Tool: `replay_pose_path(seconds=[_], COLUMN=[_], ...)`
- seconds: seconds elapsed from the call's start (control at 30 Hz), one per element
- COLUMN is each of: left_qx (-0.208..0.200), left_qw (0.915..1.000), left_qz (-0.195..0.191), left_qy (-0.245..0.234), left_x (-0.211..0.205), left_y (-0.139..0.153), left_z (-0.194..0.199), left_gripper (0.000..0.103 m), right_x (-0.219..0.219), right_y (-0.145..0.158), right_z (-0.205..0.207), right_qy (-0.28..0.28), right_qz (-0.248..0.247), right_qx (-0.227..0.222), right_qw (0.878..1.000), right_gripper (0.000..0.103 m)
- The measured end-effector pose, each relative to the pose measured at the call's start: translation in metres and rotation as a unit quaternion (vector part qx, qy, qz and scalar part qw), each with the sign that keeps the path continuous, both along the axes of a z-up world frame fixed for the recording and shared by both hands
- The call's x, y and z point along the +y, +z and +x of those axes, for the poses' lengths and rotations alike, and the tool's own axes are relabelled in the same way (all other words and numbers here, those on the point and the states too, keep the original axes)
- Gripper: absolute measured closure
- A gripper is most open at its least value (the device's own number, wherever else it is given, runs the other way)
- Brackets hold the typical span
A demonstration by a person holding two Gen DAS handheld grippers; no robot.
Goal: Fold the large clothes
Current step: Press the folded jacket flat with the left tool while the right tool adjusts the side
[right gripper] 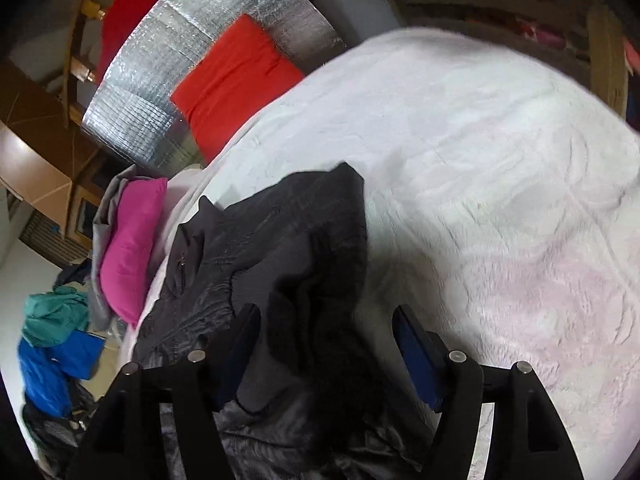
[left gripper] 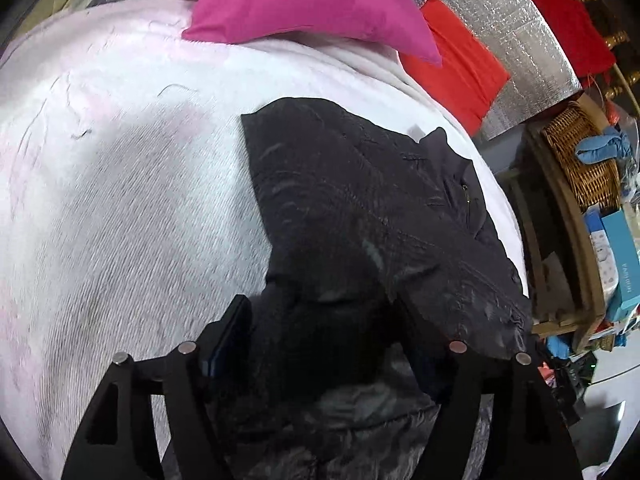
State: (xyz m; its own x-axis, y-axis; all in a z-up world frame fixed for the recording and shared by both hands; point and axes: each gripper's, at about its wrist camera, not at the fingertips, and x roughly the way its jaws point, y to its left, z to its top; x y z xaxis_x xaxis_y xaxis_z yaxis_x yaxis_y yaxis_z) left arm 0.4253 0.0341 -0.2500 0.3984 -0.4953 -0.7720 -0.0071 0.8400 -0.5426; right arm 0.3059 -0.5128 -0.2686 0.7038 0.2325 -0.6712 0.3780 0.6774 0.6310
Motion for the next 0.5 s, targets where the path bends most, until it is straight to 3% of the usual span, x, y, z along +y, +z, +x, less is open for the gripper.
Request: replay_pose_path(seconds=[0.13,0.23,0.27,0.3,0.4,0.47,0.5], left_qx=[0.002,-0.006,-0.009,-0.015,-0.032,-0.032,-0.024], left_qw=[0.9999,0.9998,0.9997,0.9997,0.9991,0.9989,0.9991], left_qz=[-0.014,-0.013,-0.010,-0.003,0.007,0.014,0.015], left_qy=[-0.002,-0.017,-0.020,-0.022,-0.027,-0.032,-0.033], left_x=[0.002,-0.001,-0.003,-0.004,-0.006,-0.006,-0.007], left_y=[-0.006,-0.006,-0.005,-0.003,0.002,0.000,-0.003], left_z=[-0.002,-0.005,-0.006,-0.008,-0.011,-0.010,-0.007], left_gripper=[0.027,0.027,0.031,0.040,0.047,0.046,0.041], right_x=[0.009,0.023,0.027,0.029,0.042,0.043,0.041], right_y=[-0.018,-0.015,-0.009,-0.004,0.019,0.012,0.004], right_z=[0.011,0.011,0.009,0.006,-0.005,0.000,0.002], right_qy=[0.029,0.040,0.047,0.047,0.056,0.059,0.056], right_qz=[0.023,-0.016,-0.016,-0.020,-0.073,-0.083,-0.078], right_qx=[0.006,0.006,-0.003,-0.013,-0.047,-0.022,-0.006], right_qw=[0.999,0.999,0.999,0.999,0.995,0.995,0.995], right_gripper=[0.032,0.053,0.065,0.069,0.070,0.070,0.070])
